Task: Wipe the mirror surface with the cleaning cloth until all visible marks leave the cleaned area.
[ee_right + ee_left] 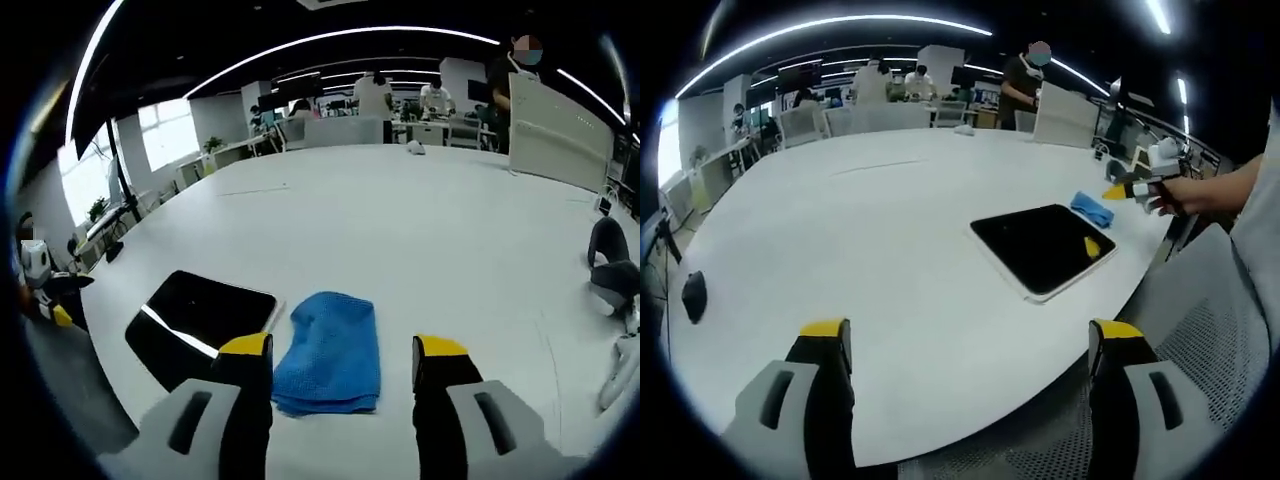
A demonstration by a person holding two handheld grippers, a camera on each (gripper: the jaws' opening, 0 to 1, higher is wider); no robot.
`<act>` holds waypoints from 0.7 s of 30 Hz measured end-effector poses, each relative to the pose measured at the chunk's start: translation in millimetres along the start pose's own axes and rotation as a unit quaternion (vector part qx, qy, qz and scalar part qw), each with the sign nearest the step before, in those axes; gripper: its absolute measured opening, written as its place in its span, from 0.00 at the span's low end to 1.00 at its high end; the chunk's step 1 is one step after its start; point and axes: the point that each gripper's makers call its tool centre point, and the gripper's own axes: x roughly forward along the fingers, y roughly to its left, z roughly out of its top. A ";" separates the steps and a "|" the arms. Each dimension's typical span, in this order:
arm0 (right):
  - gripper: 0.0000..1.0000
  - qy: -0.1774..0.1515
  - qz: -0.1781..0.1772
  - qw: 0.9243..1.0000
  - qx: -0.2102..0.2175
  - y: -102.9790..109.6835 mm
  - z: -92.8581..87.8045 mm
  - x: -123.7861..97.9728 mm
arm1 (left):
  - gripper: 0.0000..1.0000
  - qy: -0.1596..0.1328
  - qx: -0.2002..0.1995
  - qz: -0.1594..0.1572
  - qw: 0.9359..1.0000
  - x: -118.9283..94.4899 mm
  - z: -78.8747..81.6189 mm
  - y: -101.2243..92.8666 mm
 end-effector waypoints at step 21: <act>0.18 0.056 -0.001 0.998 -0.036 14.3 -27.1 31.0 | 0.99 -0.015 -0.023 0.015 1.000 -4.5 4.5 4.4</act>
